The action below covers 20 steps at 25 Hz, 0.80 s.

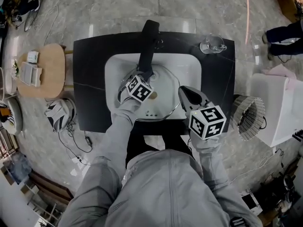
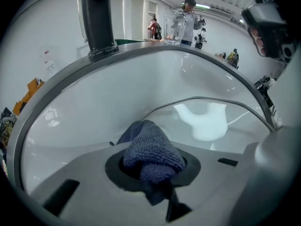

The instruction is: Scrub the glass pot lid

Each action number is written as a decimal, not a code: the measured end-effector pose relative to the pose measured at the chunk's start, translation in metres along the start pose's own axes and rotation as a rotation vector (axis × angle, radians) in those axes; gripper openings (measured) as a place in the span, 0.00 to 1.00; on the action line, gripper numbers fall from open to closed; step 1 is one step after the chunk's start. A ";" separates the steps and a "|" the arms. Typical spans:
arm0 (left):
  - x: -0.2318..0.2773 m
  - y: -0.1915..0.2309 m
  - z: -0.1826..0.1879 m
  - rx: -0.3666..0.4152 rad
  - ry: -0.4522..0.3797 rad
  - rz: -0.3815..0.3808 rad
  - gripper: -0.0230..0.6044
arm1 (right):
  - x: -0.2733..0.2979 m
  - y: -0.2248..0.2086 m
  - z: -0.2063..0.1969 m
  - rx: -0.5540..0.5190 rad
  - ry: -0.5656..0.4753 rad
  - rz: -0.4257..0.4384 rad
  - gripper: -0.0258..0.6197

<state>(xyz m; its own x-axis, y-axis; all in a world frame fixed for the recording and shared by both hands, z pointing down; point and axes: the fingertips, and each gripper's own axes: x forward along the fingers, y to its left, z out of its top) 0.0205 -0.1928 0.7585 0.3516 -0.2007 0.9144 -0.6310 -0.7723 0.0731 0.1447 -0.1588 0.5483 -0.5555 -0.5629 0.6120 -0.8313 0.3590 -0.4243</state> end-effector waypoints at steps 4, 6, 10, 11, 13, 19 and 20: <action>0.007 -0.021 0.017 0.008 -0.010 -0.055 0.17 | -0.008 -0.008 -0.001 0.016 0.000 -0.022 0.09; 0.010 -0.035 0.026 0.005 -0.020 -0.087 0.17 | -0.012 -0.012 -0.002 0.020 -0.003 -0.029 0.09; 0.012 -0.062 0.043 -0.004 -0.046 -0.142 0.17 | -0.021 -0.017 -0.002 0.032 -0.009 -0.036 0.09; 0.011 -0.069 0.047 -0.004 -0.053 -0.154 0.17 | -0.023 -0.017 -0.002 0.034 -0.012 -0.036 0.09; 0.009 -0.083 0.054 -0.007 -0.070 -0.184 0.17 | -0.026 -0.018 -0.002 0.033 -0.013 -0.034 0.09; 0.004 -0.110 0.061 -0.011 -0.091 -0.232 0.17 | -0.029 -0.015 -0.003 0.007 -0.009 -0.022 0.09; 0.004 -0.111 0.060 -0.006 -0.089 -0.231 0.17 | -0.029 -0.015 -0.003 0.002 -0.008 -0.020 0.09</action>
<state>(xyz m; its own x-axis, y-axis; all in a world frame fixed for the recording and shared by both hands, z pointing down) 0.1334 -0.1439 0.7305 0.5460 -0.0715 0.8347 -0.5308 -0.8004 0.2786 0.1732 -0.1455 0.5388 -0.5382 -0.5764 0.6149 -0.8425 0.3462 -0.4128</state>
